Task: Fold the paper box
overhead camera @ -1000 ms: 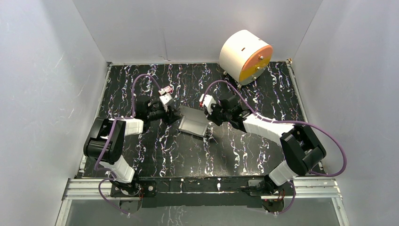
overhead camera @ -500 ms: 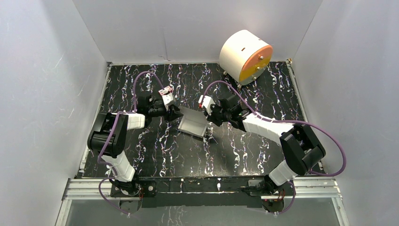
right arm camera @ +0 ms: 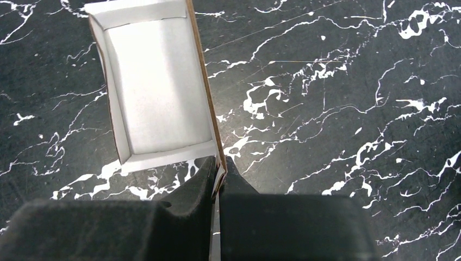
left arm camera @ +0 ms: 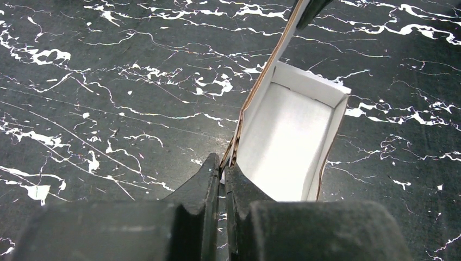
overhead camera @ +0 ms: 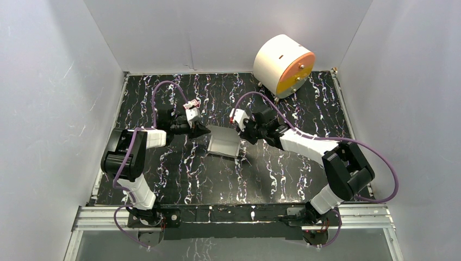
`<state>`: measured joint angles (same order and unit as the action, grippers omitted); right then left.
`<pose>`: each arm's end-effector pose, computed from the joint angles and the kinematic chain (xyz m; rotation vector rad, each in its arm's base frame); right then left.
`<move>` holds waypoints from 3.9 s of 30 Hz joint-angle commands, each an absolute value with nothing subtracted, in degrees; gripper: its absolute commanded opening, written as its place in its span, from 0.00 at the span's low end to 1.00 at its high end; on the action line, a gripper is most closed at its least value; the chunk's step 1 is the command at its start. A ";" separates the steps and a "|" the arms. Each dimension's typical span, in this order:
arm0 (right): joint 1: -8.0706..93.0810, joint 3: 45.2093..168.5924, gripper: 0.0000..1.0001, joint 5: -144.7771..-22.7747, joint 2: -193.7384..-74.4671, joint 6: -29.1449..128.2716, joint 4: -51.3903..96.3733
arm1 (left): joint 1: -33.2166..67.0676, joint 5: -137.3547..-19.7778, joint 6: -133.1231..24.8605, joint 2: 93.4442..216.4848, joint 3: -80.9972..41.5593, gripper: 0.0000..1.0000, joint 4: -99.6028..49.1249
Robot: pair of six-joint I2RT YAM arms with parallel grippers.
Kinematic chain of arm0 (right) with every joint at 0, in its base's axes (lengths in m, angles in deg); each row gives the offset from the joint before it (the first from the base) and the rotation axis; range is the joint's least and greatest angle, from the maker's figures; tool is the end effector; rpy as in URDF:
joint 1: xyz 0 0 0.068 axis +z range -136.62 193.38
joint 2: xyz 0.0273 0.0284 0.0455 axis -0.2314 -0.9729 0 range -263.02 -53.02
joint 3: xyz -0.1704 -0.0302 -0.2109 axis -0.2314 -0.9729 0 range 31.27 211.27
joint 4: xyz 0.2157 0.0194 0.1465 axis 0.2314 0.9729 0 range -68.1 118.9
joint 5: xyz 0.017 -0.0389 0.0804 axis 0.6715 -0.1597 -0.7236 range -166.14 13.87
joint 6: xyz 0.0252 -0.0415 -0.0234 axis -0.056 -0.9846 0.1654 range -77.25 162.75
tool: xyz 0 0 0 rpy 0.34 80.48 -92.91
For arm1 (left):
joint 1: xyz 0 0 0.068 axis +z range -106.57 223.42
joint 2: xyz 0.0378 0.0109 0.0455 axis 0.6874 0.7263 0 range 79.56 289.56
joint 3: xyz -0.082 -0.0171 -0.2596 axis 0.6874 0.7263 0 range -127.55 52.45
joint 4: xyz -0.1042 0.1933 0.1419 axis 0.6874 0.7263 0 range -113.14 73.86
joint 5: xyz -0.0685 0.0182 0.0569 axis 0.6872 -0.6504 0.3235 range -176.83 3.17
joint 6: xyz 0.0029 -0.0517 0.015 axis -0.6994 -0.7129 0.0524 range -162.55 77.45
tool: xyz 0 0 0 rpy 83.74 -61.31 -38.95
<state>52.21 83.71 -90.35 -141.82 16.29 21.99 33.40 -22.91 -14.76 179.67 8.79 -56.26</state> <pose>0.2552 0.2166 0.2161 -1.3079 1.7842 0.3938 0.3234 -0.0896 0.1669 1.2059 1.3764 -0.8715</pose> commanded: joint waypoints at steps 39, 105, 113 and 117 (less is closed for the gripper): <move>54.96 86.42 0.00 -83.23 -144.66 29.68 15.21 | 23.65 -38.80 -32.71 174.12 11.47 0.00 -61.73; 71.97 74.70 0.06 -28.37 -145.36 75.30 -2.79 | -7.48 -109.81 -79.46 166.14 25.02 0.00 -77.18; 73.78 74.61 0.06 -26.12 -145.22 74.65 -3.35 | -9.48 -114.13 -77.98 168.11 23.54 0.00 -77.54; 74.17 73.89 0.06 -25.60 -144.95 73.07 -3.32 | -9.75 -116.35 -72.73 167.69 24.76 0.00 -77.29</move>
